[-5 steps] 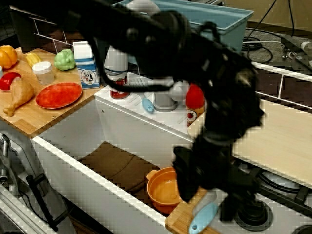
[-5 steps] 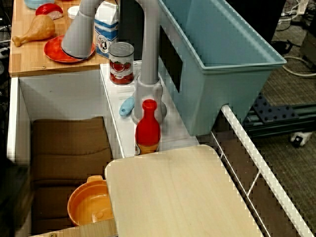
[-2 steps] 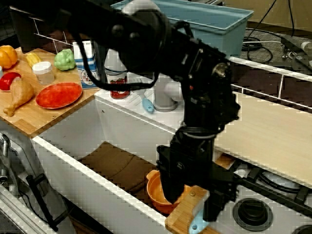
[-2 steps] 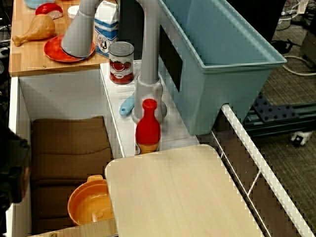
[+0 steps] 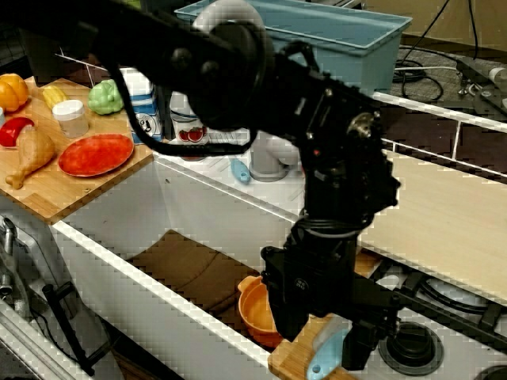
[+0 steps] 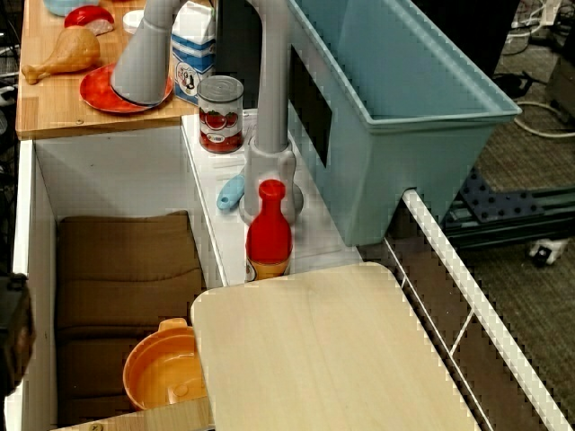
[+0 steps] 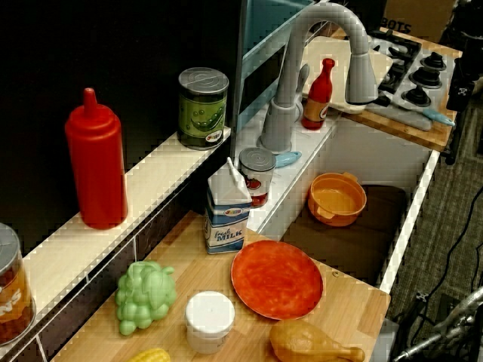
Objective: Put knife on cutting board
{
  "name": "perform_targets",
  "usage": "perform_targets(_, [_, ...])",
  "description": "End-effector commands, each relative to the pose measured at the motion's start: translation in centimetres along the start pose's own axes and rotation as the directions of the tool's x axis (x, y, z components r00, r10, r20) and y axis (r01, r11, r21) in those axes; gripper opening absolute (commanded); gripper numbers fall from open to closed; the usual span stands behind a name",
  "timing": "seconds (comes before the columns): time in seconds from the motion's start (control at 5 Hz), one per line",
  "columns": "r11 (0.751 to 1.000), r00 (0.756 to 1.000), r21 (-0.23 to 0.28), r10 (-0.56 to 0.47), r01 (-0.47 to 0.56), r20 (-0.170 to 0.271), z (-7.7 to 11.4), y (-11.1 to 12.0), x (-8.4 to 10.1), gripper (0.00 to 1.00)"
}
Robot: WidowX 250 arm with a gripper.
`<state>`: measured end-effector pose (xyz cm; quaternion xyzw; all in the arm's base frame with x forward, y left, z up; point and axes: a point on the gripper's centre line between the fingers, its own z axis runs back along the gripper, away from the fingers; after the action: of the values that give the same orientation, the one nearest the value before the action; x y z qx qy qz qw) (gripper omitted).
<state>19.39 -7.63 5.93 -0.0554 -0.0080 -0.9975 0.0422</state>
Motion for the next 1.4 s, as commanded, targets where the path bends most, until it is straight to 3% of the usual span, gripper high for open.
perform_targets(0.0, [0.998, 0.997, 0.008, 0.062, -0.062, -0.047, -0.2, -0.4, -0.7, 1.0])
perform_targets(0.4, [0.997, 0.996, -0.001, 0.082, -0.082, -0.037, -0.9, -0.9, -1.3, 1.0])
perform_targets(1.2, [0.993, 0.991, 0.006, 0.117, -0.117, -0.064, -2.1, -0.7, -1.6, 1.0])
